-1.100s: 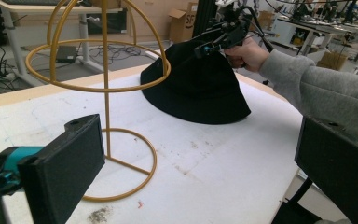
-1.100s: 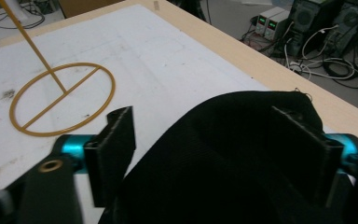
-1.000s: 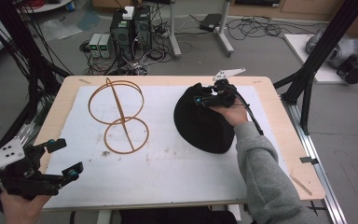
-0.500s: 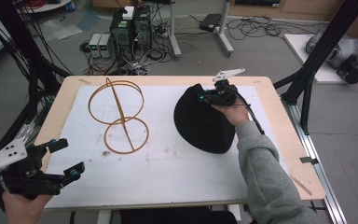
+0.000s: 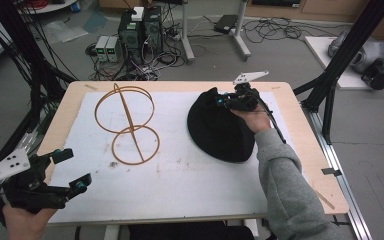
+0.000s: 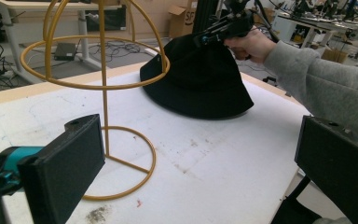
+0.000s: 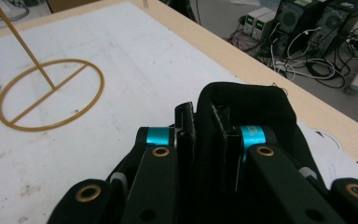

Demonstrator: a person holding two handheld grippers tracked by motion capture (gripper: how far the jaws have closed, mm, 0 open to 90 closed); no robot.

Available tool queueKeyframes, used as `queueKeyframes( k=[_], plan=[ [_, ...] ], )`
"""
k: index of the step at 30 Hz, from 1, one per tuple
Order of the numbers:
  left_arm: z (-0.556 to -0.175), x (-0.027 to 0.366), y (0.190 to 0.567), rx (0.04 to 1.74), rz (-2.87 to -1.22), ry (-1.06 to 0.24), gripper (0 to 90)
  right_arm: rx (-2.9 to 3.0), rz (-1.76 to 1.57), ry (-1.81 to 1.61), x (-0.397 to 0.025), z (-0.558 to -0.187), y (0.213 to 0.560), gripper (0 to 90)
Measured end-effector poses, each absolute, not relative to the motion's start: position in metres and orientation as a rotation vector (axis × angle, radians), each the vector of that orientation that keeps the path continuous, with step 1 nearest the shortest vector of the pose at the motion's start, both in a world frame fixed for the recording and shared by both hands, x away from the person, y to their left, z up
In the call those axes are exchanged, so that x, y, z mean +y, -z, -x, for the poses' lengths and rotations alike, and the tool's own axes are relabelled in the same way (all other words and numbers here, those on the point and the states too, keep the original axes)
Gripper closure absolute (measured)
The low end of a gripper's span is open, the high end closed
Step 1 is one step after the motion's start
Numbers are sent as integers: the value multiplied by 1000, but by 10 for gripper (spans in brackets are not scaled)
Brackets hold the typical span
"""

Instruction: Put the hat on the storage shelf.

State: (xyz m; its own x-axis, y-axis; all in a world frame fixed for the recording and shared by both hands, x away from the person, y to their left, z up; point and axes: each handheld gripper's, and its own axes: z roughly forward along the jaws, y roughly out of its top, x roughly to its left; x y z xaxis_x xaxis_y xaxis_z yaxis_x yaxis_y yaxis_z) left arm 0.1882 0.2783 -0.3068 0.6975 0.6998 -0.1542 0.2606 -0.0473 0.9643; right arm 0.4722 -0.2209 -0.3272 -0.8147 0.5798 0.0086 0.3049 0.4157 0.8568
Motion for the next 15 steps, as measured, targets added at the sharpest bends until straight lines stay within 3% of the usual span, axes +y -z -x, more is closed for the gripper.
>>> queueKeyframes(
  k=[10, 15],
  plan=[
    [-188, 278, 307, 797, -1626, -429, 18, 2347, -761, -1433, -236, -464, 306, 825],
    [-189, 277, 306, 794, -1628, -429, 18, 2356, -696, -1407, -236, -457, 277, 825]
  ],
)
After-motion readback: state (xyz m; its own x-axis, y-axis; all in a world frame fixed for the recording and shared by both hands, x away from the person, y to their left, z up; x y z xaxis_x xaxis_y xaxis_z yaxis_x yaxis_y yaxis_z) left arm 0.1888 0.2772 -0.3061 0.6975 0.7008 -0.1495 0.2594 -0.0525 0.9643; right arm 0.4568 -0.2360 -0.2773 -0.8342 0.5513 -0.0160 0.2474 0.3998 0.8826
